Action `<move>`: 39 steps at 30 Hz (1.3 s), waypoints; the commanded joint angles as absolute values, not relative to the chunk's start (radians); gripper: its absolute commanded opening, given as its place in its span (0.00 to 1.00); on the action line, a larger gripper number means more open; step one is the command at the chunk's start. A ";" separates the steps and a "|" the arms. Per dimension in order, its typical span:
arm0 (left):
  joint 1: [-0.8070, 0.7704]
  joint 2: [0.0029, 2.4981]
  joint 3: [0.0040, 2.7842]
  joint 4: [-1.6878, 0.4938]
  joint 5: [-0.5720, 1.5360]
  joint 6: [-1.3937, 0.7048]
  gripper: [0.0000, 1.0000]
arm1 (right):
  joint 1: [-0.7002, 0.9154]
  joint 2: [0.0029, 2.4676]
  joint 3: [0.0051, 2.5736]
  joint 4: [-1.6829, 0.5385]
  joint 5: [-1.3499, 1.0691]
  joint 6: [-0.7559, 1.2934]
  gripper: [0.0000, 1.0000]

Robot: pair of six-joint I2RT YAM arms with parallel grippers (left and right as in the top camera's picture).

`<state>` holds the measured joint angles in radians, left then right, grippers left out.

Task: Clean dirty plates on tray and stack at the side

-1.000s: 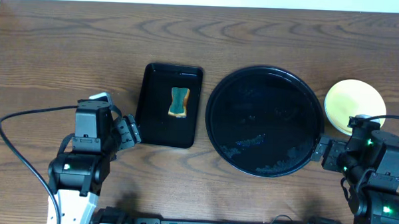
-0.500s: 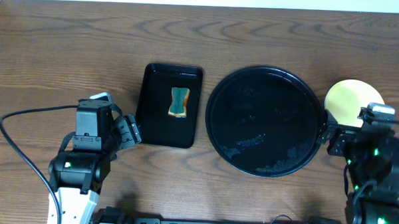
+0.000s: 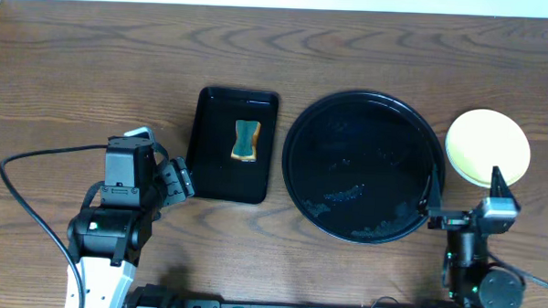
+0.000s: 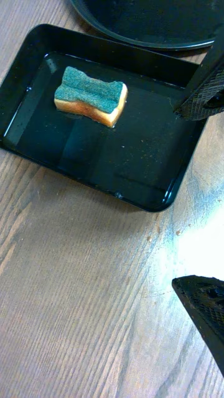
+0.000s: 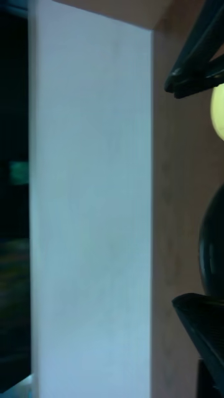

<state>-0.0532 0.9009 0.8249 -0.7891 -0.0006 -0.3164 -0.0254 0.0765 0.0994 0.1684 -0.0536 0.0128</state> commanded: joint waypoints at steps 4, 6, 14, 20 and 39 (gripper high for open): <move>-0.052 0.901 0.819 -0.793 -0.012 -0.308 0.80 | -0.009 0.005 0.006 0.179 -0.049 -0.030 0.99; -0.052 0.901 0.819 -0.793 -0.012 -0.308 0.80 | -0.009 0.005 0.006 0.119 -0.049 -0.052 0.99; -0.052 0.901 0.819 -0.793 -0.012 -0.308 0.81 | -0.005 0.008 0.006 -0.071 -0.060 -0.046 0.99; -0.052 0.901 0.819 -0.793 -0.012 -0.308 0.81 | -0.005 0.009 0.006 -0.071 -0.060 -0.046 0.99; -0.052 0.901 0.819 -0.793 -0.012 -0.308 0.81 | -0.005 0.009 0.006 -0.071 -0.060 -0.046 0.99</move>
<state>-0.0532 0.9012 0.8249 -0.7891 -0.0006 -0.3164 -0.0200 0.0162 0.0067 -0.0669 -0.0551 -0.0345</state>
